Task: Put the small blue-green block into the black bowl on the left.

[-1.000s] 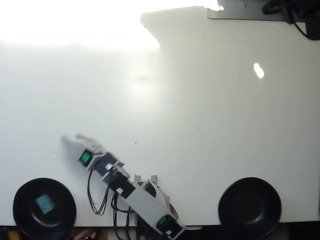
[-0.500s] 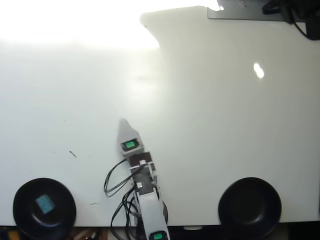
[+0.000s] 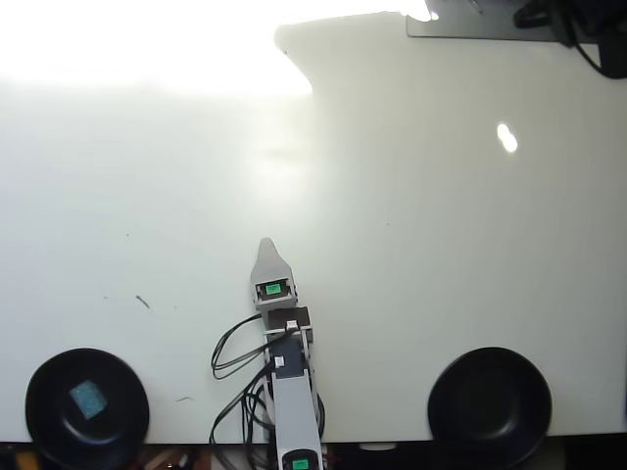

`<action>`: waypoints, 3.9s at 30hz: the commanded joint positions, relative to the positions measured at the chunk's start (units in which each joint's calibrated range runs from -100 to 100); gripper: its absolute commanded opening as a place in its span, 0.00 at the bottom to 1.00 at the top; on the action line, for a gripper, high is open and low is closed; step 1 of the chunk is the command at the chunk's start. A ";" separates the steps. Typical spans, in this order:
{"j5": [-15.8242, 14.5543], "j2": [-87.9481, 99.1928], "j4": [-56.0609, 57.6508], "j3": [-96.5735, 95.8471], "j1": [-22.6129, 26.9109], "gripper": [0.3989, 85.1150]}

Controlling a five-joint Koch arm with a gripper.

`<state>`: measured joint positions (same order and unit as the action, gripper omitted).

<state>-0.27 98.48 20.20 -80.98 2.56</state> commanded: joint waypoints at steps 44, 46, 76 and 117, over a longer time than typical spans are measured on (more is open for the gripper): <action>-7.23 0.55 -13.18 -17.63 -1.42 0.57; -7.28 0.55 -12.78 -17.73 -1.27 0.57; -7.37 0.55 -12.78 -18.65 -1.22 0.57; -7.37 0.55 -12.78 -18.65 -1.22 0.57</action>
<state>-7.59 98.61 7.69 -97.88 1.34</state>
